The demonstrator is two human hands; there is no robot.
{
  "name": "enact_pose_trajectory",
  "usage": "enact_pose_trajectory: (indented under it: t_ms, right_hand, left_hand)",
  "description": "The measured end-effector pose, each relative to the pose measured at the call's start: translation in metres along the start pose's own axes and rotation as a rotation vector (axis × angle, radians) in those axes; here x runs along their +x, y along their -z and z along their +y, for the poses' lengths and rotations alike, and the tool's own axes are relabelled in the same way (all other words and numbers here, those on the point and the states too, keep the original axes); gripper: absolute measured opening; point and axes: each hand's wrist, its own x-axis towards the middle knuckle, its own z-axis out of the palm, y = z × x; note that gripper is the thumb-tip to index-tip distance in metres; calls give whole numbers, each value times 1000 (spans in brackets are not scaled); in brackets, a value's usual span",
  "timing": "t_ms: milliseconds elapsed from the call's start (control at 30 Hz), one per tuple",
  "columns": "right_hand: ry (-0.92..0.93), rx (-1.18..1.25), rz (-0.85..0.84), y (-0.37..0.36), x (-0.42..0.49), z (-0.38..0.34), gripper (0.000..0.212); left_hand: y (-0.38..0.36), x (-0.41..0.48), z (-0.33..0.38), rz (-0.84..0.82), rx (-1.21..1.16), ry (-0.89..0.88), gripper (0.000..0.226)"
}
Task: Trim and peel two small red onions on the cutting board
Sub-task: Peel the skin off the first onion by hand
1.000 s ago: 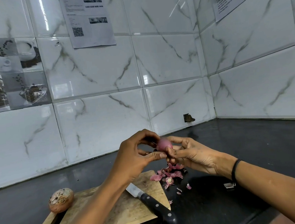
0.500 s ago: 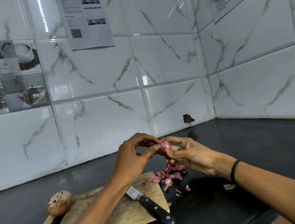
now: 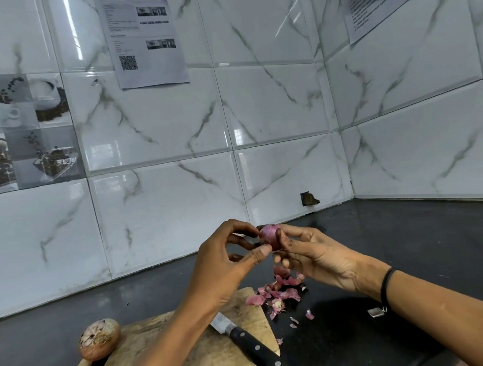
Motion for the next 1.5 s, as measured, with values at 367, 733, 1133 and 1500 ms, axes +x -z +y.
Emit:
enact_pose_trajectory:
  t_ms: [367, 733, 1133, 1500]
  right_hand:
    - [-16, -13, -23, -2, 0, 0, 38]
    - [-24, 46, -18, 0, 0, 0, 34]
    - [-83, 27, -73, -6, -2, 2, 36]
    - [100, -572, 118, -8, 0, 10, 31]
  left_hand:
    - [2, 0, 3, 30, -26, -34, 14]
    - [2, -2, 5, 21, 12, 67, 32]
    - [-5, -8, 5, -148, 161, 84, 52]
    - [-3, -10, 4, -102, 225, 58, 35]
